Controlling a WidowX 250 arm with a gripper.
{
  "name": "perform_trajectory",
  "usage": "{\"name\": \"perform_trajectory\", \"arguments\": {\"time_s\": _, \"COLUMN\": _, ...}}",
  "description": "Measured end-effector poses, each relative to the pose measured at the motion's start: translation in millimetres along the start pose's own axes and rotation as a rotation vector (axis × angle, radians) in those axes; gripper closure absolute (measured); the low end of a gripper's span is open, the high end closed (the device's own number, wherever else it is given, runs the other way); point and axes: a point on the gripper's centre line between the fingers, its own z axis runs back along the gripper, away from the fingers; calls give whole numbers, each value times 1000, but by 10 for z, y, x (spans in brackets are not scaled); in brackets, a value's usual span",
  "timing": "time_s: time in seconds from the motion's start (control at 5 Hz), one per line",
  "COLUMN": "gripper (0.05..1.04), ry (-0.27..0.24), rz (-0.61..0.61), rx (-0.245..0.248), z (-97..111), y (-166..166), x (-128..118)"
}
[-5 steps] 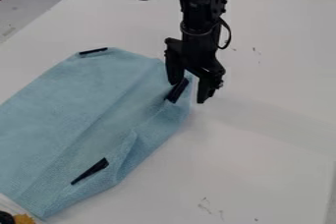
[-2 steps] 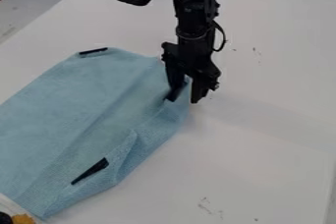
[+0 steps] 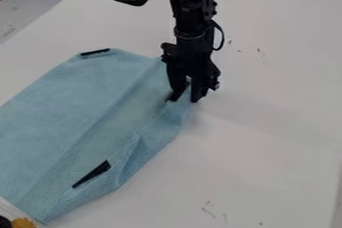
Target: Unflod the from top rigth to bottom left
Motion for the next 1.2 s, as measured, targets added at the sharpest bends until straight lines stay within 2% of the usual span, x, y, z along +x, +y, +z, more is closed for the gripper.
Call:
{"name": "perform_trajectory", "arguments": {"time_s": 0.2, "gripper": 339, "ry": 34, "rz": 9, "rx": 15, "z": 18, "y": 27, "x": -39}}
{"name": "perform_trajectory", "arguments": {"time_s": 0.4, "gripper": 581, "ry": 42, "rz": 21, "rx": 19, "z": 28, "y": 39, "x": -33}}
{"name": "perform_trajectory", "arguments": {"time_s": 0.6, "gripper": 516, "ry": 82, "rz": 49, "rx": 32, "z": 44, "y": 54, "x": -49}}
{"name": "perform_trajectory", "arguments": {"time_s": 0.8, "gripper": 219, "ry": 120, "rz": 76, "rx": 58, "z": 101, "y": 2, "x": -44}}
{"name": "perform_trajectory", "arguments": {"time_s": 1.0, "gripper": 68, "ry": 132, "rz": 103, "rx": 84, "z": 107, "y": -40, "x": -48}}
{"name": "perform_trajectory", "arguments": {"time_s": 1.2, "gripper": 108, "ry": 91, "rz": 74, "rx": 65, "z": 100, "y": -17, "x": 6}}
